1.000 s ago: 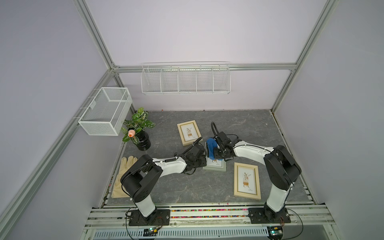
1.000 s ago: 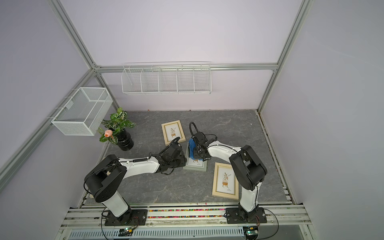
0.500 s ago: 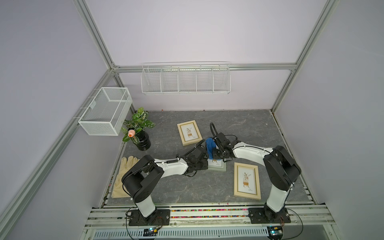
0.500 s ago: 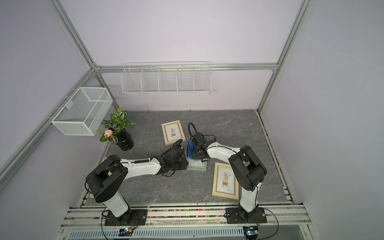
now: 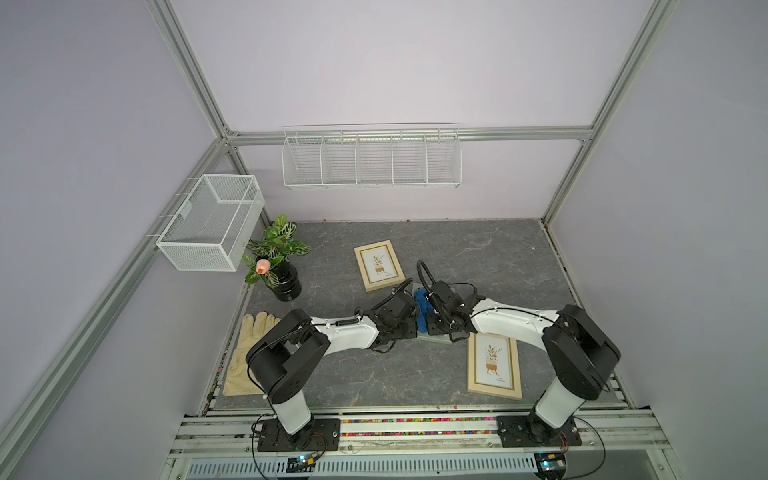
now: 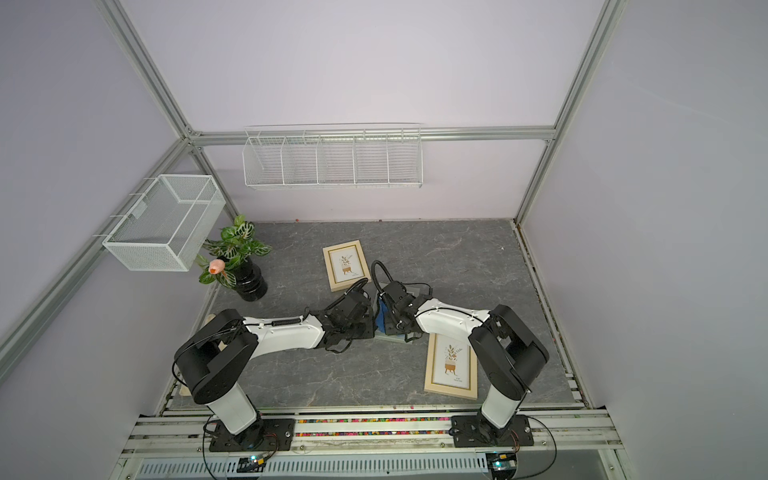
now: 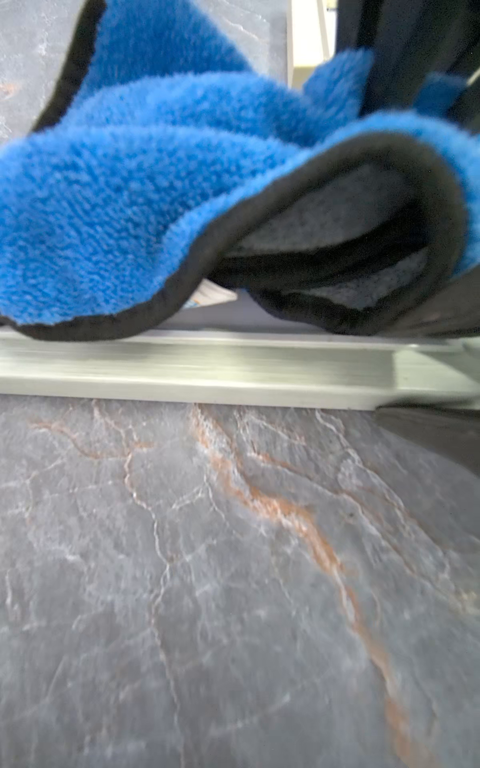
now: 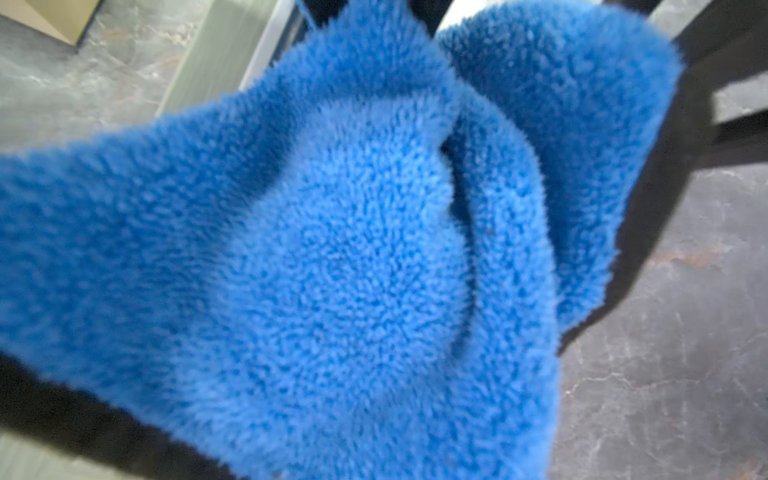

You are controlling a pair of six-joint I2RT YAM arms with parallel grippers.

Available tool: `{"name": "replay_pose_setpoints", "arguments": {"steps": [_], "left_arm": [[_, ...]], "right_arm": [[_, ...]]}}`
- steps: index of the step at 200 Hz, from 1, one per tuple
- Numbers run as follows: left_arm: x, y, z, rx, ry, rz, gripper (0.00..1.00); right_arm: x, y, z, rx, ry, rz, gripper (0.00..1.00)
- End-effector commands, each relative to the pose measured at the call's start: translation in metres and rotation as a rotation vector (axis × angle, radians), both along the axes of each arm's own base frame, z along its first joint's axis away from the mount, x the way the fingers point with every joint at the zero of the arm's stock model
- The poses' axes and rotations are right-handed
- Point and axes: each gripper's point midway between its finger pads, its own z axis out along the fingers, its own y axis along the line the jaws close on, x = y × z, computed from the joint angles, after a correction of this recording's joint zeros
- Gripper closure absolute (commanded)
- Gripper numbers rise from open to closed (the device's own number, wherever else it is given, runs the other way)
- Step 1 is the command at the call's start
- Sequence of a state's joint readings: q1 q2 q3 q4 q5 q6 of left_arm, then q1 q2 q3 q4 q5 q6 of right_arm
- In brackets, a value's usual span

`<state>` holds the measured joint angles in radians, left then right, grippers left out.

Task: Wipe the picture frame with a cloth
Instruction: Wipe the dirt from the picture frame.

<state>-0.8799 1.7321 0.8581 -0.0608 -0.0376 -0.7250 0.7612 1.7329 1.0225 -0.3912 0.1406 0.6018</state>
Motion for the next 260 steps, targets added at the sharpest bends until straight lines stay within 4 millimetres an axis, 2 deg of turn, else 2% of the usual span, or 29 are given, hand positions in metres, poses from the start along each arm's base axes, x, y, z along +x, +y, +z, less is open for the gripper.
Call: {"name": "replay_pose_setpoints", "arguments": {"steps": [1, 23, 40, 54, 87, 104, 122, 147, 168, 202, 222, 242, 260], "left_arm": [[-0.025, 0.039, -0.055, 0.169, 0.124, 0.035, 0.78], [-0.025, 0.040, -0.054, 0.167, 0.123, 0.037, 0.78], [-0.026, 0.042, -0.055, 0.171, 0.124, 0.045, 0.78], [-0.025, 0.043, -0.054, 0.172, 0.121, 0.055, 0.78], [-0.024, 0.041, -0.056, 0.171, 0.121, 0.057, 0.79], [-0.024, 0.041, -0.057, 0.169, 0.125, 0.059, 0.79], [-0.026, 0.042, -0.058, 0.166, 0.130, 0.057, 0.79], [-0.027, 0.044, -0.059, 0.172, 0.136, 0.061, 0.79], [-0.028, 0.051, -0.059, 0.193, 0.137, 0.091, 0.79], [-0.028, 0.058, -0.061, 0.212, 0.137, 0.120, 0.79], [-0.028, 0.057, -0.062, 0.215, 0.137, 0.116, 0.79], [-0.027, 0.055, -0.062, 0.214, 0.140, 0.110, 0.79], [-0.026, 0.052, -0.060, 0.207, 0.138, 0.106, 0.79]], "right_arm": [[0.005, -0.010, -0.025, -0.062, 0.092, -0.022, 0.93], [0.039, -0.009, -0.020, -0.082, 0.056, -0.053, 0.93], [0.045, -0.010, -0.016, -0.089, 0.048, -0.054, 0.93], [0.035, -0.009, -0.014, -0.085, 0.048, -0.036, 0.93], [-0.015, -0.007, -0.023, -0.069, 0.109, 0.004, 0.93], [-0.022, -0.006, -0.027, -0.051, 0.127, 0.001, 0.93], [-0.005, -0.007, -0.023, -0.071, 0.098, -0.005, 0.93], [0.037, -0.006, -0.013, -0.065, 0.056, -0.035, 0.93], [0.060, -0.021, -0.008, -0.160, 0.029, -0.058, 0.93], [0.065, -0.071, 0.003, -0.297, -0.011, -0.113, 0.93], [0.068, -0.083, 0.016, -0.346, -0.052, -0.116, 0.93], [0.075, -0.077, 0.038, -0.312, -0.107, -0.117, 0.93], [0.077, -0.053, 0.059, -0.236, -0.156, -0.078, 0.93]]}}
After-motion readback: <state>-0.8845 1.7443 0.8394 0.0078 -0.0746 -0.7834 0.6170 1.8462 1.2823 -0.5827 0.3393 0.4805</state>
